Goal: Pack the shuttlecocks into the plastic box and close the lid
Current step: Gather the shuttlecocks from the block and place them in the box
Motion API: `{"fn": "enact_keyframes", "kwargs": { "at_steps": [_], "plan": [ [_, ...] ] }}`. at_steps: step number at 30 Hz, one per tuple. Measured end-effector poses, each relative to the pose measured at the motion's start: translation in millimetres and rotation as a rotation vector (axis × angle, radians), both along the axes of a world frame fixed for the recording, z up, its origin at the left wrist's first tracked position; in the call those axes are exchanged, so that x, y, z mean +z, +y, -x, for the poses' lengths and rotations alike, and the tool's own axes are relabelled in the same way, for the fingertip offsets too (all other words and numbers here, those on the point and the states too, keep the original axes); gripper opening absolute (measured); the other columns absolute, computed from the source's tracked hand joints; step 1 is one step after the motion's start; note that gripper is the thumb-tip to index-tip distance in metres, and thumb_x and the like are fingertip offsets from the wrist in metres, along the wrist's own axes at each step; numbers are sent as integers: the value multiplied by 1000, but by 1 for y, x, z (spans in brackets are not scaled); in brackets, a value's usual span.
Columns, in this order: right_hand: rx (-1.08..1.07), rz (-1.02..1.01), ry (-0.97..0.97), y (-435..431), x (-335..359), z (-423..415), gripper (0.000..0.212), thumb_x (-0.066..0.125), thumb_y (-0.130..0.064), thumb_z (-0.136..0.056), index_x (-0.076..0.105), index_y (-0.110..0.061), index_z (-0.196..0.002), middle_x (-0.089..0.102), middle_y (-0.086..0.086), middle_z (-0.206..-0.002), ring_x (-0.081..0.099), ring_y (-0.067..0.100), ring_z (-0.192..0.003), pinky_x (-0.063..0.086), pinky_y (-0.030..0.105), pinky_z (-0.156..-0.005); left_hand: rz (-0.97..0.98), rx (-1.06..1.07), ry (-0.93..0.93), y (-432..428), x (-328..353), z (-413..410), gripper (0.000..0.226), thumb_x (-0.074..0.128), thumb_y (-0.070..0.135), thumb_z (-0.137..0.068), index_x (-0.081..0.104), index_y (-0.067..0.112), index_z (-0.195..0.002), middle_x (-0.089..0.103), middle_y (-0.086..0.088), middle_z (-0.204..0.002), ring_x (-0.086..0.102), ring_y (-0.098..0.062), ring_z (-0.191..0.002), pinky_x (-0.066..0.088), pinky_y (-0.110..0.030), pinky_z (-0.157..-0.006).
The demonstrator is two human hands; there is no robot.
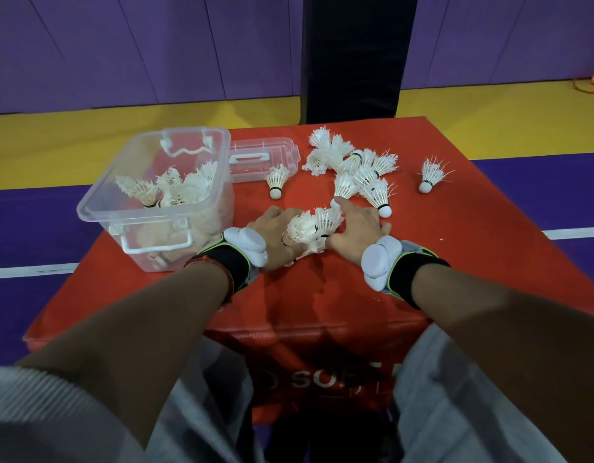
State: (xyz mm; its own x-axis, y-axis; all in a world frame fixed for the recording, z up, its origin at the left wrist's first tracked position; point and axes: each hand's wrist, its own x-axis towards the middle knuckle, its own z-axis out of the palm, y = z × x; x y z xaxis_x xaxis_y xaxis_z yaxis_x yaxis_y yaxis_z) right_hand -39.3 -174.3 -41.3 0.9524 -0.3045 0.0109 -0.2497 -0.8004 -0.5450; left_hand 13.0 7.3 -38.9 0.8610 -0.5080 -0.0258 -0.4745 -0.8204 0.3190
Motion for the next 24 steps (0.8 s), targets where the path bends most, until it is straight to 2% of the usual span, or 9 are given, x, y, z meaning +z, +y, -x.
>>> {"fn": "enact_keyframes", "kwargs": {
  "at_steps": [4, 7, 12, 15, 17, 19, 22, 24],
  "plan": [
    [10, -46, 59, -4, 6, -6, 84, 65, -21, -77, 27, -36, -151, 52, -4, -133, 26, 22, -137, 25, 42, -103, -33, 28, 13, -3, 4, -7, 69, 54, 64, -83, 32, 36, -142, 40, 6, -139, 52, -24, -120, 45, -42, -97],
    [-8, -82, 44, -7, 3, -12, 74, 62, -20, -76, 39, -37, -144, 58, -11, -128, 33, 23, -133, 28, 43, -102, -11, 85, 40, -7, 7, -11, 67, 55, 59, -85, 36, 27, -141, 43, 1, -137, 49, -26, -122, 43, -40, -96],
    [-98, -146, 59, -19, -7, -19, 39, 68, -27, -71, 68, -37, -109, 63, -6, -110, 45, 26, -117, 38, 44, -99, -12, 162, 68, -11, 15, -14, 65, 55, 52, -87, 37, 21, -142, 47, -5, -135, 49, -29, -121, 40, -37, -95],
    [-135, -160, 64, -25, -9, -16, 13, 70, -35, -68, 68, -34, -80, 64, -9, -92, 48, 26, -109, 42, 47, -95, -29, 210, 90, -10, 17, -13, 70, 53, 59, -81, 41, 21, -139, 54, -4, -130, 54, -29, -114, 46, -42, -94],
    [-144, -188, 74, -28, -9, -10, 16, 72, -38, -67, 69, -25, -76, 66, -6, -85, 51, 25, -106, 46, 45, -92, -36, 248, 103, -10, 17, -11, 72, 51, 64, -75, 46, 20, -132, 59, -3, -120, 57, -29, -104, 49, -45, -90],
    [-147, -205, 81, -30, -6, -4, 27, 74, -39, -68, 72, -15, -80, 68, 2, -81, 59, 27, -99, 50, 42, -88, -38, 286, 115, -11, 19, -8, 71, 50, 67, -72, 49, 18, -124, 62, -4, -110, 59, -29, -96, 50, -46, -87],
    [-156, -224, 88, -32, -2, 3, 26, 75, -39, -70, 71, -15, -82, 62, 0, -75, 63, 27, -93, 50, 42, -91, -58, 347, 135, -12, 23, -2, 69, 52, 65, -76, 46, 16, -125, 62, -5, -110, 59, -30, -95, 50, -45, -87],
    [-144, -231, 101, -33, 4, 10, 24, 74, -36, -70, 70, -14, -79, 61, -1, -73, 65, 27, -88, 51, 39, -86, -53, 384, 140, -11, 25, 2, 71, 52, 66, -77, 45, 15, -126, 62, -6, -111, 59, -30, -94, 50, -43, -85]
  ]
}}
